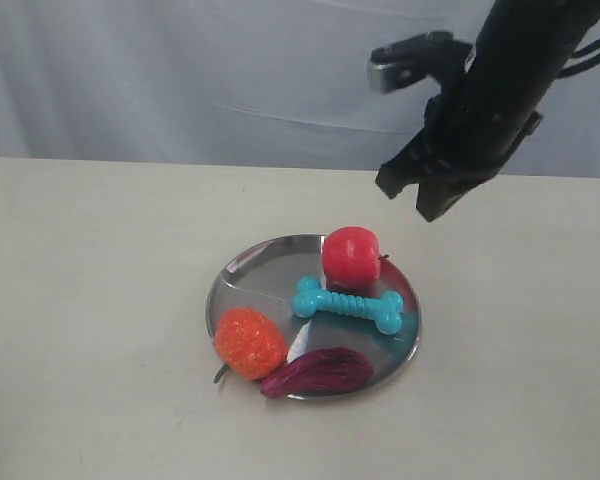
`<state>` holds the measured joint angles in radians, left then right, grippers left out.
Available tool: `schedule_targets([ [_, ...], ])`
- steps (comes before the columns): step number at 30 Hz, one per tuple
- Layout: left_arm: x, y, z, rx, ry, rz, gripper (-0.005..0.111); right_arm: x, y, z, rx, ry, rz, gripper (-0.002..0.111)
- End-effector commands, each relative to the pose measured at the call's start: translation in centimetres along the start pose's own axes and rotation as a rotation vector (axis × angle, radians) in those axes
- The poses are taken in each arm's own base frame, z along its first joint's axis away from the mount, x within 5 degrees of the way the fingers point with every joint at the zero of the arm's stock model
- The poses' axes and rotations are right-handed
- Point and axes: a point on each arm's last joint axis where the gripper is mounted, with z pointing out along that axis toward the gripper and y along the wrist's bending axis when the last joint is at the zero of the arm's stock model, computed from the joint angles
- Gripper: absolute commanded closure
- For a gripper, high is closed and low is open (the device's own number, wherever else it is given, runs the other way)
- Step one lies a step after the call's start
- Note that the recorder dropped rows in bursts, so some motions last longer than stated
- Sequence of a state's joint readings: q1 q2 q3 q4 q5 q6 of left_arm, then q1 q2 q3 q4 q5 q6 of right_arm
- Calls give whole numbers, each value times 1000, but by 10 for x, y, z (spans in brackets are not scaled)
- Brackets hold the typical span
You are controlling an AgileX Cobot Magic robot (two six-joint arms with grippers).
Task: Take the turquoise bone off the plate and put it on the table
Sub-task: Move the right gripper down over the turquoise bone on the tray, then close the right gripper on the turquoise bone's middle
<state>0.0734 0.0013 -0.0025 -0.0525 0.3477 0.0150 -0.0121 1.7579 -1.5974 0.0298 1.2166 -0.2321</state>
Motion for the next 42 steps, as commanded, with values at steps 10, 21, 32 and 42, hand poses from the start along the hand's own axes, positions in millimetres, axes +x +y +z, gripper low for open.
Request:
schedule_targets([
  [10,0,0,0,-2,-4,-12,107,-14,6,140,-188,194,-129,64],
  [21,0,0,0,-2,-4,-12,107,-22,4,164,-165,110,-181,65],
  [32,0,0,0,-2,-4,-12,107,-22,6,166,-198,92,-264,64],
  [42,0,0,0,-2,-4,-12,107,-28,23,187,-112,77,-445,51],
])
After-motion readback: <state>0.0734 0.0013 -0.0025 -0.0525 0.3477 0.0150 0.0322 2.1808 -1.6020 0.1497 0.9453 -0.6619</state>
